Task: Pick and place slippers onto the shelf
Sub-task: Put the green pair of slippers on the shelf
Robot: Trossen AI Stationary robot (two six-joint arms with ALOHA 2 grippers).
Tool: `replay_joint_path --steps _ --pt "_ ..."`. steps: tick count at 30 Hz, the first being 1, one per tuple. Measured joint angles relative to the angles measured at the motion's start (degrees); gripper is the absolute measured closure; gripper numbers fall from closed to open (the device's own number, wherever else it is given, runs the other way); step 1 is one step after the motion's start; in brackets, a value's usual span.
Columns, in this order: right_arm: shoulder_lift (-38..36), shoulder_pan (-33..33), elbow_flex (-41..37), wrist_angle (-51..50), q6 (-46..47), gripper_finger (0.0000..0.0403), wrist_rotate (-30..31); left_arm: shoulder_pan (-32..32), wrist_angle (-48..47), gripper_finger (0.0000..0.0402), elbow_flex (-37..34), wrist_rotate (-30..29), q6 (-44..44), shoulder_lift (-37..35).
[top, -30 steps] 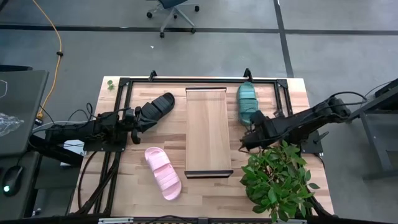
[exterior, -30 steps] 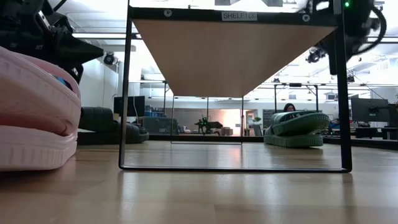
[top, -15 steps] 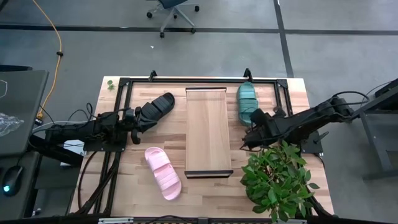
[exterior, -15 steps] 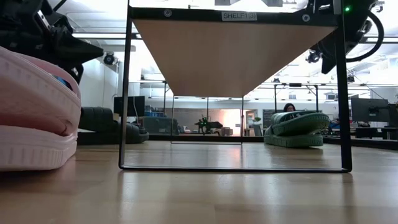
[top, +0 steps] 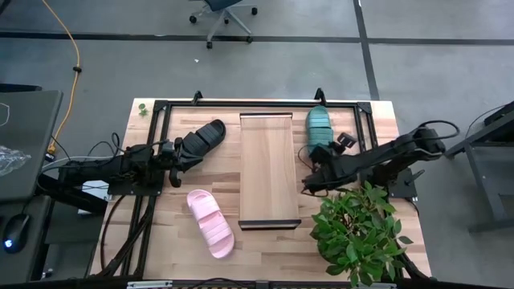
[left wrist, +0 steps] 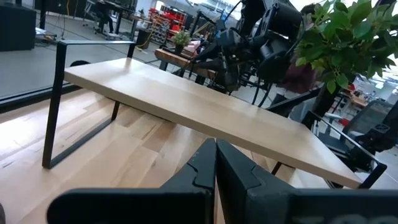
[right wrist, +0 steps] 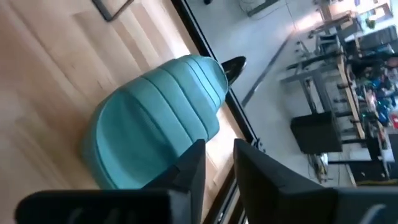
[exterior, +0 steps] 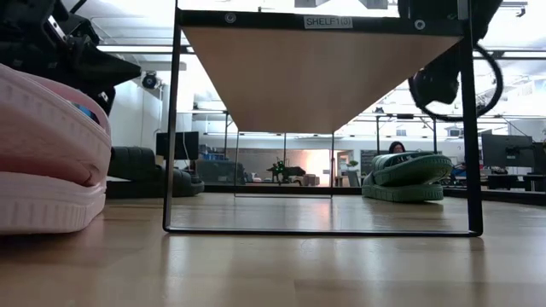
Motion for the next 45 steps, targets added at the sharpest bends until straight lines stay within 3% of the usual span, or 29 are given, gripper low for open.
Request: replay_joint_path --steps 7,11,20,27,35,39,45 --pt "1.52 -0.56 0.0 -1.14 4.76 0.0318 -2.49 0.0 -0.21 0.0401 0.0 1.29 0.62 0.0" --pt "0.59 0.82 -0.02 -6.82 14.25 0.0318 -2.64 -0.02 -0.34 0.0401 0.01 2.66 1.85 0.0" --pt "-0.74 3.93 -1.84 -6.39 9.2 0.0318 -5.74 0.0 -0.37 0.0401 0.0 1.58 1.89 0.0" --pt "-0.73 5.67 -7.6 -6.47 28.92 0.0318 -7.56 0.0 -0.28 0.0401 -0.01 0.98 2.74 0.0" --pt "-2.46 6.97 -7.41 -6.4 46.78 0.0318 -8.14 0.0 -0.24 0.0401 0.0 0.93 2.77 0.0" --pt "-3.23 8.57 -7.41 -5.96 40.38 0.0318 -9.18 -0.01 -0.22 0.0401 0.0 0.81 2.79 0.0" --pt "-3.23 9.18 -7.41 2.32 16.22 0.0318 -7.13 0.0 -0.2 0.0401 0.02 0.81 2.88 -0.01"
